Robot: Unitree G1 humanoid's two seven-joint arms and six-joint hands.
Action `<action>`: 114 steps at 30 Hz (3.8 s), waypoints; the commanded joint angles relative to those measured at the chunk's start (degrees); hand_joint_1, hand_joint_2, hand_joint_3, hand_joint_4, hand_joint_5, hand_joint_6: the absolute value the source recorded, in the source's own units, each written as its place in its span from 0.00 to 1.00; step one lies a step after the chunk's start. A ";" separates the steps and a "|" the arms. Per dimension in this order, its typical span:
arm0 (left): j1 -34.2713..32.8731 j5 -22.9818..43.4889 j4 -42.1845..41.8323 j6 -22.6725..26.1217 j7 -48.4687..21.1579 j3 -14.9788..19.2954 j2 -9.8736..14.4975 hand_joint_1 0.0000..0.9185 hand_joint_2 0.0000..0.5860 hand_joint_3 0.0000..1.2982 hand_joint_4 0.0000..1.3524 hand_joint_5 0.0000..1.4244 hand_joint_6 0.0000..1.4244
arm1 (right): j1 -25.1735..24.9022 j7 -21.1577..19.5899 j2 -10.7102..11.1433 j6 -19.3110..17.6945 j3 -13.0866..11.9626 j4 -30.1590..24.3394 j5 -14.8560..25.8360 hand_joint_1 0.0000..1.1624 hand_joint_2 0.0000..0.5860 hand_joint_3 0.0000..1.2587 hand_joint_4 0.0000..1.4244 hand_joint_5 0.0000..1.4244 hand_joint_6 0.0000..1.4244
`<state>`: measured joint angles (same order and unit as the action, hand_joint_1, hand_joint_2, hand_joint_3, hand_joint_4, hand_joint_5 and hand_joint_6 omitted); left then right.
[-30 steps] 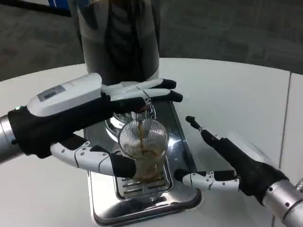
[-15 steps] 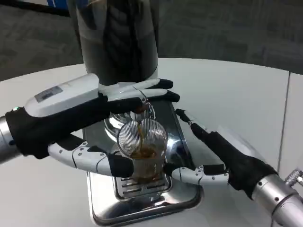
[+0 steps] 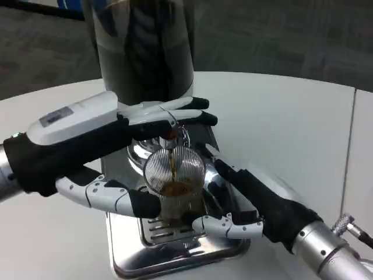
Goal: Grasp the cup under the faucet to collect the drink, then remove the cup.
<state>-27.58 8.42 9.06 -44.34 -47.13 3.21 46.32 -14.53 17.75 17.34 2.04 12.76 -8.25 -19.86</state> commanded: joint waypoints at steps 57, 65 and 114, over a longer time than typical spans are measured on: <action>3.36 -2.02 3.36 -0.44 -0.50 -0.56 2.95 0.00 0.21 0.11 0.02 0.09 0.06 | -6.42 -2.74 -3.74 -0.24 1.88 8.33 0.05 0.50 0.35 0.00 0.00 0.00 0.02; 3.40 -3.43 3.07 -2.50 -0.25 -1.05 3.17 0.00 0.21 0.12 0.02 0.09 0.06 | -5.81 -2.76 -3.65 0.03 1.62 7.59 0.23 0.50 0.35 0.00 0.00 0.00 0.01; 4.79 -5.29 3.91 -4.50 1.88 -2.87 5.08 0.00 0.21 0.13 0.03 0.09 0.06 | -5.41 -3.00 -5.14 -0.15 1.57 5.26 0.34 0.50 0.35 0.00 0.00 0.00 0.02</action>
<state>-25.60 6.96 11.35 -49.94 -42.78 2.19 49.61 -19.91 15.16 12.33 1.96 14.33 -2.64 -19.83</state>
